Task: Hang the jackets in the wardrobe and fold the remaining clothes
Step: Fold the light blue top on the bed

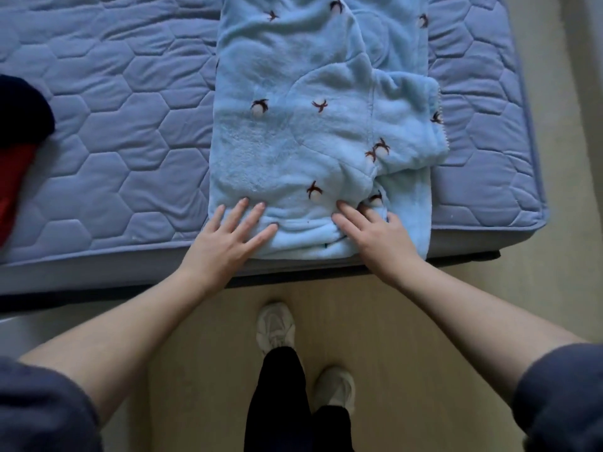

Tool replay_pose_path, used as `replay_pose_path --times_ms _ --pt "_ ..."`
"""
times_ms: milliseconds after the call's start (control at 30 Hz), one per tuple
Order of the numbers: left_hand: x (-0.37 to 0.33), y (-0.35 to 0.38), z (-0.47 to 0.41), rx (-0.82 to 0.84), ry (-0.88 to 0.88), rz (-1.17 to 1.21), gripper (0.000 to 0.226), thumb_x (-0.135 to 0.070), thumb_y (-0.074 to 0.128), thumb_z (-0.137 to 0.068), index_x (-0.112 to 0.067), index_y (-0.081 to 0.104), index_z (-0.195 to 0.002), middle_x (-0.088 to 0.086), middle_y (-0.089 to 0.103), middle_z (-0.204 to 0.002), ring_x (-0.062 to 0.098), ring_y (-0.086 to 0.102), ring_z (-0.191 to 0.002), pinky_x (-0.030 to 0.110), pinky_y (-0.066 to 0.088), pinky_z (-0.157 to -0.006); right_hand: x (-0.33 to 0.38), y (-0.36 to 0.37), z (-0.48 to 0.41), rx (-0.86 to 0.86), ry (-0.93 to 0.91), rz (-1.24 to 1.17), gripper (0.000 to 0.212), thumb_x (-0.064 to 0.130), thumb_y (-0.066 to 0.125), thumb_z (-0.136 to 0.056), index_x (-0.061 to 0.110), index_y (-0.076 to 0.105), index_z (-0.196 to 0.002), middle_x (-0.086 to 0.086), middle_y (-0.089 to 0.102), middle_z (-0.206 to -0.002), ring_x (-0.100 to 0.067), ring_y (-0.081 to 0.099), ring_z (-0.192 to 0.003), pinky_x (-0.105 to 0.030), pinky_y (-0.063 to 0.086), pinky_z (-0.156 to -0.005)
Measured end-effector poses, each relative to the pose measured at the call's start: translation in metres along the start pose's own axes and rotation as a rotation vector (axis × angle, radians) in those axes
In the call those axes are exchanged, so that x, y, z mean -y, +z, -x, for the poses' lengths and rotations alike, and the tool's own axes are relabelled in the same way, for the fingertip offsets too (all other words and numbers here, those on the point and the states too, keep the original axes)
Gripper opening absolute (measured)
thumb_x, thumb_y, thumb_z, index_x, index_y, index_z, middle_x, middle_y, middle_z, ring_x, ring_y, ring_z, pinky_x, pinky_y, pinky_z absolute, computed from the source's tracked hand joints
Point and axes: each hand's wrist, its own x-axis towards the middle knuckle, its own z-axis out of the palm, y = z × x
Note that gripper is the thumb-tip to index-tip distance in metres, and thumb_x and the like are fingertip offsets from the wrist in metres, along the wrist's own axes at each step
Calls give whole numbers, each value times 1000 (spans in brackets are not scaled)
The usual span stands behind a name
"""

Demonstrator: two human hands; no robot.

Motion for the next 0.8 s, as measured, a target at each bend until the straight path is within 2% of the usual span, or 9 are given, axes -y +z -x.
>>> replay_pose_path --times_ms 67,133,200,267,333,467,567,700,800 --pt "-3 -6 3 17 -68 10 62 12 45 -77 -12 55 -134 25 45 -141 50 48 -123 59 45 -93 5 1 -1 58 31 7 55 1 47 -82 15 49 -135 -5 39 -151 -31 58 -101 -39 42 -71" --pt "-3 -12 1 20 -85 54 53 17 51 -75 -3 63 -122 31 54 -129 51 57 -110 55 54 -79 7 0 -6 97 85 -32 48 5 49 -87 17 46 -133 0 38 -151 -30 57 -103 -38 40 -72" --pt "-1 -21 1 29 -108 156 50 19 55 -75 -1 62 -120 28 55 -129 47 59 -110 51 57 -72 7 -7 -10 123 96 -46 43 7 48 -90 20 46 -131 4 42 -145 -29 56 -102 -35 39 -66" --pt "0 -30 8 79 -134 243 54 14 50 -82 -9 54 -131 16 47 -142 34 51 -126 45 55 -80 7 -17 -2 161 81 -68 43 5 46 -90 21 46 -131 6 44 -143 -28 56 -102 -32 35 -60" --pt "-3 -45 16 162 -145 280 55 7 46 -86 -15 46 -137 6 45 -144 23 49 -128 41 51 -85 8 -32 12 213 57 -104 45 4 46 -89 23 45 -130 8 46 -140 -27 56 -102 -31 33 -59" --pt "-23 -90 29 433 -115 312 57 -6 45 -87 -28 42 -139 -1 55 -131 25 58 -109 35 46 -81 14 -75 37 446 35 -171 48 6 44 -88 34 46 -127 1 60 -118 -26 55 -99 -30 34 -66" --pt "-32 -122 37 647 -122 372 52 -13 50 -87 -33 47 -135 4 59 -122 26 57 -109 31 43 -86 15 -111 51 678 -9 -210 47 9 40 -89 36 45 -127 -5 60 -113 -25 52 -91 -30 34 -67" --pt "-18 -163 22 800 -197 607 45 -4 52 -76 -29 61 -112 -2 64 -100 19 60 -98 29 48 -80 3 -159 43 914 -59 -382 49 1 39 -85 27 50 -124 -5 58 -117 -24 51 -98 -33 41 -79" --pt "19 -184 -9 790 -279 737 25 -8 52 -75 -27 61 -87 -5 60 -82 17 60 -83 29 49 -69 -24 -194 -1 980 33 -509 47 -3 35 -83 22 57 -116 -2 55 -114 -20 50 -102 -30 43 -83"
